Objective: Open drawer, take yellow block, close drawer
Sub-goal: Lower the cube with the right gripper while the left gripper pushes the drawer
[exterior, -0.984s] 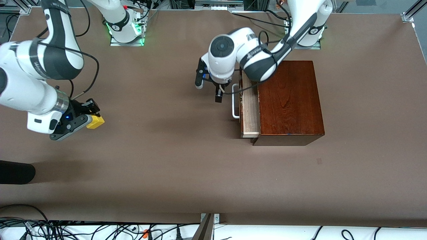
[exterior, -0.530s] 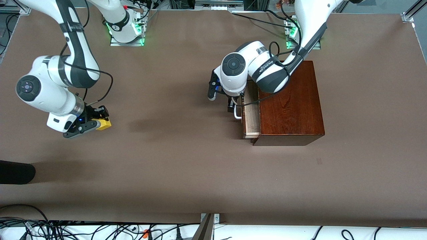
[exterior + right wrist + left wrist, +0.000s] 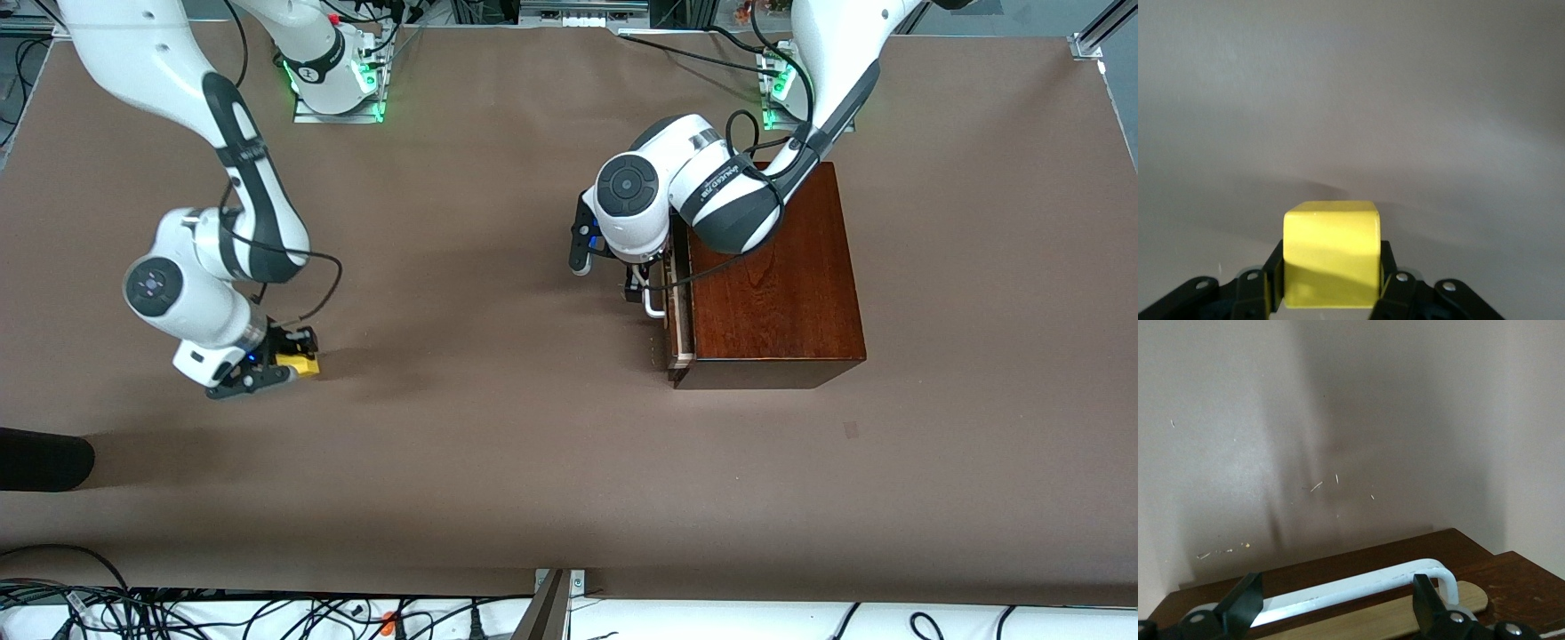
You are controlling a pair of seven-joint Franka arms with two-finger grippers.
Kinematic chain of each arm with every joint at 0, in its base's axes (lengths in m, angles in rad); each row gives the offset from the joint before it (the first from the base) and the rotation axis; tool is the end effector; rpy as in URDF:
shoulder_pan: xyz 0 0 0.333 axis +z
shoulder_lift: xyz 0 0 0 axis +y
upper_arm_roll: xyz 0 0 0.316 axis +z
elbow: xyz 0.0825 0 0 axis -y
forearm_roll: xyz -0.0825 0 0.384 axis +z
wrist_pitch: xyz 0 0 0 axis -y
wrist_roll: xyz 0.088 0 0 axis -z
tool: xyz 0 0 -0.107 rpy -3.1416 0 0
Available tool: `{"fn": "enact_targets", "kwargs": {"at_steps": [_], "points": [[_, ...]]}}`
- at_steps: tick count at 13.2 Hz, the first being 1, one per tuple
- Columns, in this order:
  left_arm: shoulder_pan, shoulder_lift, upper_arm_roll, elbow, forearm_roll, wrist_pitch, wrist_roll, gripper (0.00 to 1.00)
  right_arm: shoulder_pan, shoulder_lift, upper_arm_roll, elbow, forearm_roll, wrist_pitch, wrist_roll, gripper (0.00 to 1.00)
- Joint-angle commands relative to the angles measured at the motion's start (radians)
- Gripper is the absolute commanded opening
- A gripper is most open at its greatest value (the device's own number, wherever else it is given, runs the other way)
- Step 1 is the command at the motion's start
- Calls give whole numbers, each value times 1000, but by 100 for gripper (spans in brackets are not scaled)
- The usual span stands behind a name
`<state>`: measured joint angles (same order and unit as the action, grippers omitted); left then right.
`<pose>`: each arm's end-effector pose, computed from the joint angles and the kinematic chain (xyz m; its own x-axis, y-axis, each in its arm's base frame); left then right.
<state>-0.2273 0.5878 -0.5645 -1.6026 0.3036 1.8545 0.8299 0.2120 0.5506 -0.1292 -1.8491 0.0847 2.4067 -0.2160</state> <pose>0.5089 -0.4165 0.3103 -0.1428 -0.9815 -0.1278 -0.9734 0.1159 0.1974 0.6424 0.0590 0.2280 0.9674 0.2529 0.0107 0.2527 -0.9675 0.0125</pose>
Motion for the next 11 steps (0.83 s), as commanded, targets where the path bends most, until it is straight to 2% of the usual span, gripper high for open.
{"fn": "enact_targets", "kwargs": {"at_steps": [1,6,8,9,10,11], "points": [[20,-11,41,10,83,-61,3,100,-16,69,43,93,21,15,79,0],[20,-11,37,13,81,-64,-24,100,-6,69,77,91,21,22,162,9],[19,-34,34,20,75,-67,-63,100,-5,58,85,87,21,17,161,18],[19,-49,32,24,66,-69,-87,100,-5,40,85,82,20,14,155,33],[17,-62,29,44,58,-74,-119,100,-6,28,85,82,20,6,147,75],[11,-66,28,74,33,-110,-148,100,-6,17,85,80,20,-10,144,100]]}}
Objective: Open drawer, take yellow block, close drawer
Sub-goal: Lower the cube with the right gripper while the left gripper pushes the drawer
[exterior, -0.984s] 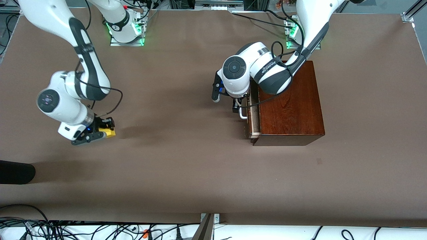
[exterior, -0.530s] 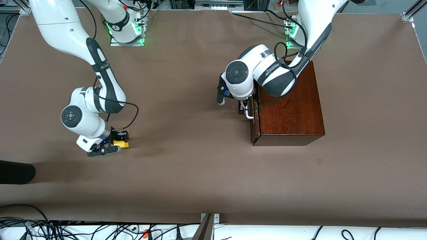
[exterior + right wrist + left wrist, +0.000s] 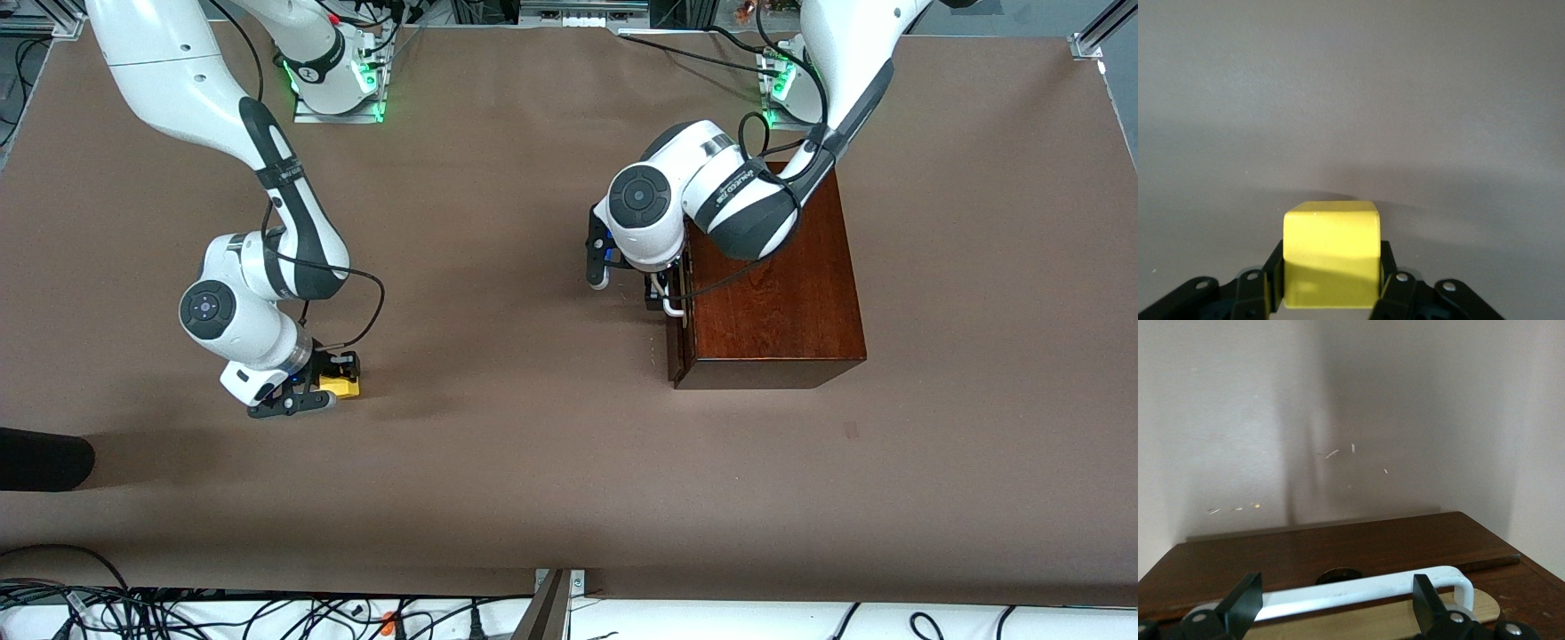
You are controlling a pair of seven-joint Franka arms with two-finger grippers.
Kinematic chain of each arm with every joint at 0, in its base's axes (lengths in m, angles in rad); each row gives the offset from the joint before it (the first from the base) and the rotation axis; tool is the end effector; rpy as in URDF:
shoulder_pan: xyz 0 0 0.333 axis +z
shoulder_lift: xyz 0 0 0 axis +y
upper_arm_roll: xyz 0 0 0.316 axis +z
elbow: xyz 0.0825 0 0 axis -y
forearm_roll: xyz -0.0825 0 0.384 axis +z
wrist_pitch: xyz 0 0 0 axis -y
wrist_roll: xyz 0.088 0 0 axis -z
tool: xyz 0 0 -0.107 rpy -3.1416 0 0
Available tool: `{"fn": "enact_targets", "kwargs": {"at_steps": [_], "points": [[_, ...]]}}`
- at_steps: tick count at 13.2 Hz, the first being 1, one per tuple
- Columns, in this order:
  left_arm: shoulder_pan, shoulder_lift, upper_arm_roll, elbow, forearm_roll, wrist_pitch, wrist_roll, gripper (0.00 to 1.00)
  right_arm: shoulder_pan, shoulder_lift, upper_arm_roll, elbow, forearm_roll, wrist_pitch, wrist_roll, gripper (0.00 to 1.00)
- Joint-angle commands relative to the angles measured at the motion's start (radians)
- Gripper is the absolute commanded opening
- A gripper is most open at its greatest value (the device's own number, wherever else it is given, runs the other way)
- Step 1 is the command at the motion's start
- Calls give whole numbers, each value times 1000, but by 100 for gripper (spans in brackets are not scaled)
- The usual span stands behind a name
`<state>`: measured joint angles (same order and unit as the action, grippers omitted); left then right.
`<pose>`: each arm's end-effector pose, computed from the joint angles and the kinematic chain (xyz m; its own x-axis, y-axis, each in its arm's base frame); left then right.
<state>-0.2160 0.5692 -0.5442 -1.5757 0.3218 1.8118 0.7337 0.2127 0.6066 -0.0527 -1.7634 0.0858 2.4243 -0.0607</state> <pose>0.5255 -0.3985 0.3268 -0.0185 -0.9836 -0.1793 -0.9870 -0.0106 0.1603 0.6595 0.1099 0.2263 0.9845 0.1660 0.0566 0.1677 -0.9855 -0.0265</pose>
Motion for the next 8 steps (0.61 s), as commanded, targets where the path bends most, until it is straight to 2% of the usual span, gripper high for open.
{"fn": "enact_targets", "kwargs": {"at_steps": [1,3,6,8], "points": [[-2,-52,7,95,-42,-110,-100,100,-7,-56,8,-5,18,-46,-11,100],[-2,-75,7,179,-122,-202,-253,100,-9,-82,8,-5,18,-80,-11,100],[9,-144,12,235,-124,-316,-509,100,-18,-168,8,-7,18,-149,-14,100],[33,-169,23,278,-118,-399,-559,100,-39,-247,7,-14,18,-181,-16,100]]}}
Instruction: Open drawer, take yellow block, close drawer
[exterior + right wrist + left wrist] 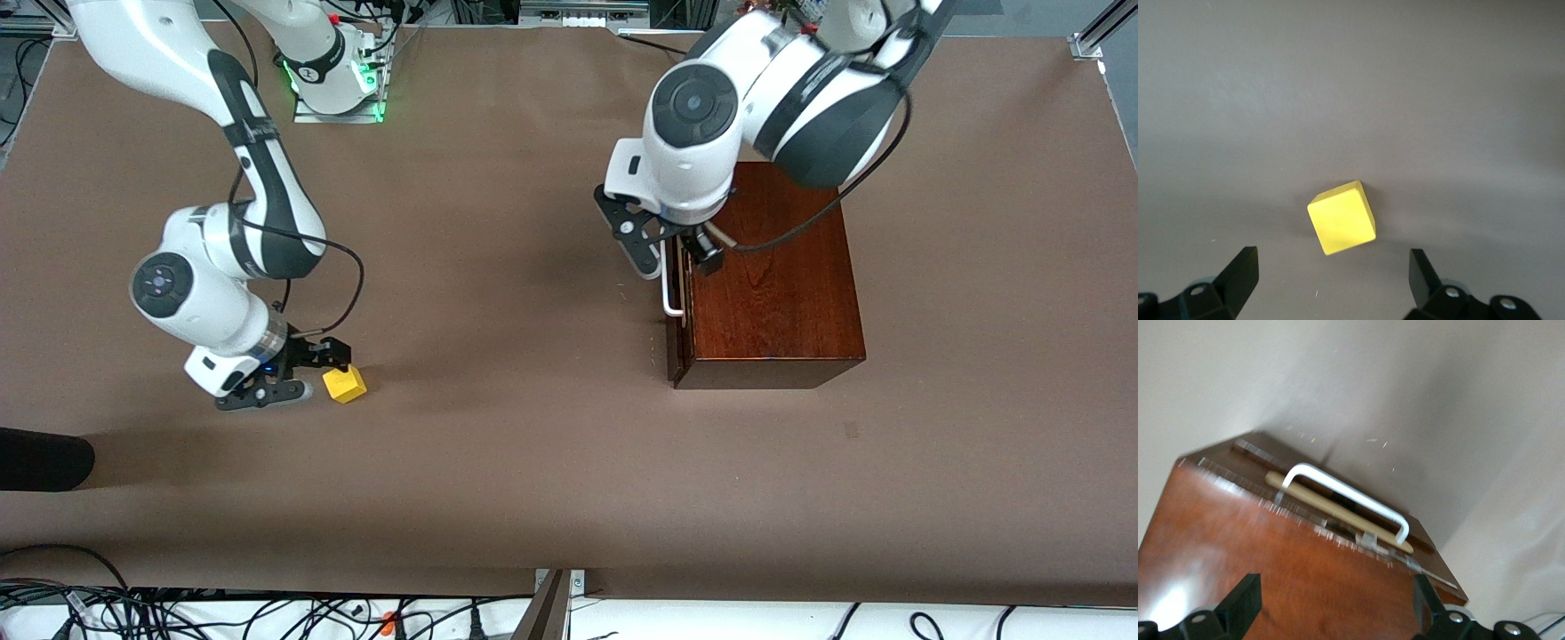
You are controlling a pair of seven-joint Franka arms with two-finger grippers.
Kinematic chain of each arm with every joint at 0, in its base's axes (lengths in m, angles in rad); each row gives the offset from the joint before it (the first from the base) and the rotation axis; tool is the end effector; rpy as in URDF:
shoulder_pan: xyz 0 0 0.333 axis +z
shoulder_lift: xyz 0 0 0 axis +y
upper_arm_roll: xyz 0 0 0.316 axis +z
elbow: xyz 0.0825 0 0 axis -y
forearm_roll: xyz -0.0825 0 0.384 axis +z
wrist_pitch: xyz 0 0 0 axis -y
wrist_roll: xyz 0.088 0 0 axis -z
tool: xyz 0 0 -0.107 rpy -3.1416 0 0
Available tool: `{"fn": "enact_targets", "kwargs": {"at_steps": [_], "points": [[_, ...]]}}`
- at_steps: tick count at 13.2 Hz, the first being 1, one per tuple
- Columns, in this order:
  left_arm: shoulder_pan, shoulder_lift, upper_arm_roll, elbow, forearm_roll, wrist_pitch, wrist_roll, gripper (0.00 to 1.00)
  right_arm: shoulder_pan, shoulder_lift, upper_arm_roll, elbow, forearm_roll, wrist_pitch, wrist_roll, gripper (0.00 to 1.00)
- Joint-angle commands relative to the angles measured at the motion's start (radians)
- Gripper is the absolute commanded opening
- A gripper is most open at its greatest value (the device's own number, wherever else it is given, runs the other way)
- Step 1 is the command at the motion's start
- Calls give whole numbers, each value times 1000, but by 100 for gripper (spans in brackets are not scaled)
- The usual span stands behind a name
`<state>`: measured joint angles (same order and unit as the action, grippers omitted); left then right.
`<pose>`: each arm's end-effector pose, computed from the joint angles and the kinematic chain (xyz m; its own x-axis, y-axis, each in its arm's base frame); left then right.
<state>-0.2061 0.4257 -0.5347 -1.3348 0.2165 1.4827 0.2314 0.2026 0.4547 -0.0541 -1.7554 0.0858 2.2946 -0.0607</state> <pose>0.5325 -0.3702 0.4968 0.5552 -0.8037 -0.2140 -0.8159 -0.5763 0.0478 0.6589 0.1038 0.3190 0.9835 0.1586 0.0869 0.1625 -0.9859 -0.0399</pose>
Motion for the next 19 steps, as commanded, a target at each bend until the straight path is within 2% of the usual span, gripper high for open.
{"fn": "enact_targets", "kwargs": {"at_steps": [1,3,6,8,9,11,13,16,17,19], "points": [[58,-30,13,61,-11,-99,-64,100,-32,-146,7,-24,18,-107,-14,100],[124,-70,27,89,-12,-120,-67,100,-34,-246,5,-22,18,-216,-8,100],[117,-178,215,43,-79,-99,-110,100,-35,-373,-12,-18,17,-346,-17,100],[77,-266,384,-50,-199,-50,-171,100,-35,-425,-26,-1,14,-427,-18,100],[73,-313,439,-114,-221,3,-190,100,-35,-441,-27,22,11,-463,-18,100],[73,-413,507,-266,-223,149,-243,100,-37,-427,-26,132,-3,-587,-14,100],[83,-467,519,-357,-210,234,-290,100,-40,-400,-30,230,-21,-682,-14,100],[102,-464,519,-362,-207,208,-304,100,-43,-401,-44,237,-55,-696,-19,100],[100,-453,518,-342,-207,155,-302,100,-42,-400,-58,237,-58,-699,-19,100],[102,-430,518,-316,-207,128,-296,100,-42,-410,-62,238,-66,-710,-18,100]]}}
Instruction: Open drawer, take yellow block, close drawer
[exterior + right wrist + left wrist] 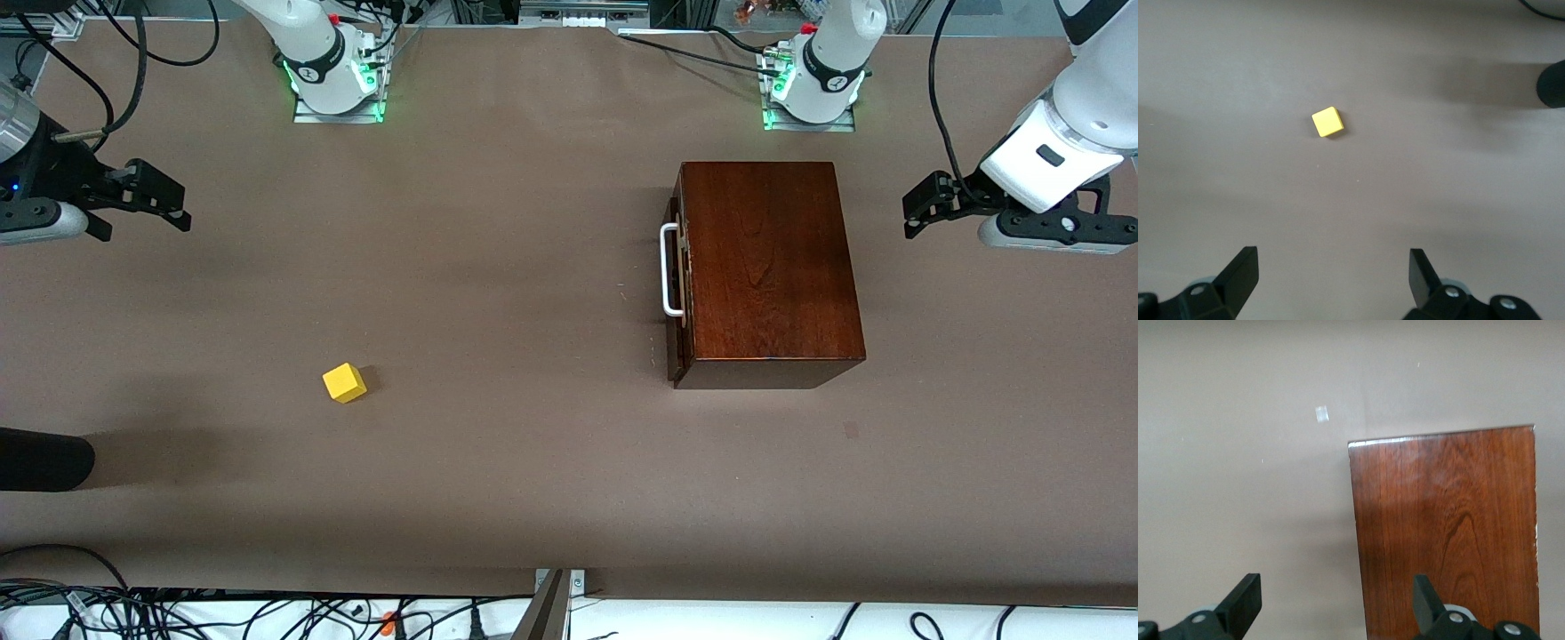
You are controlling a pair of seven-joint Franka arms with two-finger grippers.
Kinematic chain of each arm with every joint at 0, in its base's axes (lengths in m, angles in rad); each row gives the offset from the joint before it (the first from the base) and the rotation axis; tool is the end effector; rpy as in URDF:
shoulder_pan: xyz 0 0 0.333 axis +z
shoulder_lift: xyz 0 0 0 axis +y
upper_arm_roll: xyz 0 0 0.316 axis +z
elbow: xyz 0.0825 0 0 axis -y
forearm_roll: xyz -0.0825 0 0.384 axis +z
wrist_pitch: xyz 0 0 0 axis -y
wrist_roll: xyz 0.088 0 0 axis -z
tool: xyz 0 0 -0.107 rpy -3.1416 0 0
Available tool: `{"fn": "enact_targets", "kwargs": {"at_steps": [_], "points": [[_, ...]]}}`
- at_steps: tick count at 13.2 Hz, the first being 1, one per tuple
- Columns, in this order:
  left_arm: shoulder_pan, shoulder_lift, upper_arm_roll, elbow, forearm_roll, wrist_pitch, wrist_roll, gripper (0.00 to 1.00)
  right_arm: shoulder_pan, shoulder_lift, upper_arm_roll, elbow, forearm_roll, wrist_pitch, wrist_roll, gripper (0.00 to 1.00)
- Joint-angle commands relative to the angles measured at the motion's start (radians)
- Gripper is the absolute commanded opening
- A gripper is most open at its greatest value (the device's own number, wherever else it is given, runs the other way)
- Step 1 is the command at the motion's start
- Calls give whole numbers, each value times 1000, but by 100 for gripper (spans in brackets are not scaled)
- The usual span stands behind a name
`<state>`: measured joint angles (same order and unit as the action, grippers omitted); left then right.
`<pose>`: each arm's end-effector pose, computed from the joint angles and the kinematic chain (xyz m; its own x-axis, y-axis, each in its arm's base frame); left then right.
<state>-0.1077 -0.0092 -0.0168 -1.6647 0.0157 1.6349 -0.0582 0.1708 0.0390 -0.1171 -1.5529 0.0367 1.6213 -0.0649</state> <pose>0.5509 -0.0674 0.5907 0.9975 -0.0672 -0.0197 -0.0676 -0.9976 -0.0170 0.5703 0.0358 0.6158 0.9927 0.1166 0.0317 0.1176 -0.9926 -0.0301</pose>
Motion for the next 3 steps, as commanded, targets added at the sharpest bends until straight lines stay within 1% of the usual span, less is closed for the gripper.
{"fn": "enact_targets", "kwargs": {"at_steps": [1,3], "points": [[5,17,1,25,-7,-26,-2,100,-10,2,-3,37,-18,-46,-12,100],[6,18,1,29,-8,-29,-5,100,-11,15,-26,36,-27,-44,-10,100]]}}
